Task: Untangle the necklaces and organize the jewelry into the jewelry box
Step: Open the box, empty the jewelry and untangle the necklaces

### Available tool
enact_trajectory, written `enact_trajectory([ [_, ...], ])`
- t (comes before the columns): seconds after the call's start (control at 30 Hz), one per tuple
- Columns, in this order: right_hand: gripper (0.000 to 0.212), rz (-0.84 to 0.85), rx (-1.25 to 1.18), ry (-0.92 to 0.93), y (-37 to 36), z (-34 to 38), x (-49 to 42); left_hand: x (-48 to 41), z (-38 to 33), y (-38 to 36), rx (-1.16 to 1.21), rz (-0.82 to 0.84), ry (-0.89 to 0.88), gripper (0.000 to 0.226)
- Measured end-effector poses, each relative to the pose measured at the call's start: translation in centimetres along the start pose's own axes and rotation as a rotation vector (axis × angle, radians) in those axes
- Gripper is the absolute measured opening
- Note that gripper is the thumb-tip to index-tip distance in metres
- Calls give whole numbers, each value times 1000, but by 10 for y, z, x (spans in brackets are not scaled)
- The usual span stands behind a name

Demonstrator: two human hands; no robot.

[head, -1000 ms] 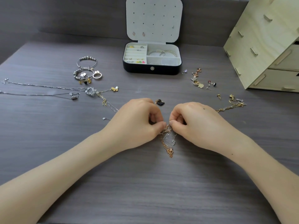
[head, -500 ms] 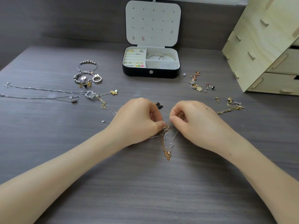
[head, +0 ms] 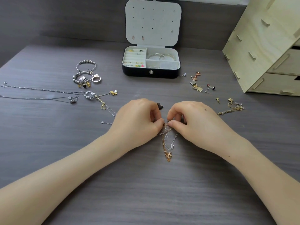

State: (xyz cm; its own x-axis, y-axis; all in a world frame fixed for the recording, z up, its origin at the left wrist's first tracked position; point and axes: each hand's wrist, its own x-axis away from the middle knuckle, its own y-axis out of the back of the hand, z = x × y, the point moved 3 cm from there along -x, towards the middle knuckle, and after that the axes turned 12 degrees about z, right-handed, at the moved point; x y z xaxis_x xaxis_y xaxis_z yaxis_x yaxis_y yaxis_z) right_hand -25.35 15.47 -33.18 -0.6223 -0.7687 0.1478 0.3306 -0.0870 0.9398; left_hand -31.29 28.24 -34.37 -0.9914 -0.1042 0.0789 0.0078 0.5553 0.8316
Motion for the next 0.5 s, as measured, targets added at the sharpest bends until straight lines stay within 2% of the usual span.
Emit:
enact_trajectory([
  [0.3, 8, 40, 111, 9, 2, 6, 1, 1, 5, -3, 5, -74, -99, 15],
  [0.5, 11, 80, 64, -20, 0, 6, 1, 12, 3, 1, -62, -85, -323, 16],
])
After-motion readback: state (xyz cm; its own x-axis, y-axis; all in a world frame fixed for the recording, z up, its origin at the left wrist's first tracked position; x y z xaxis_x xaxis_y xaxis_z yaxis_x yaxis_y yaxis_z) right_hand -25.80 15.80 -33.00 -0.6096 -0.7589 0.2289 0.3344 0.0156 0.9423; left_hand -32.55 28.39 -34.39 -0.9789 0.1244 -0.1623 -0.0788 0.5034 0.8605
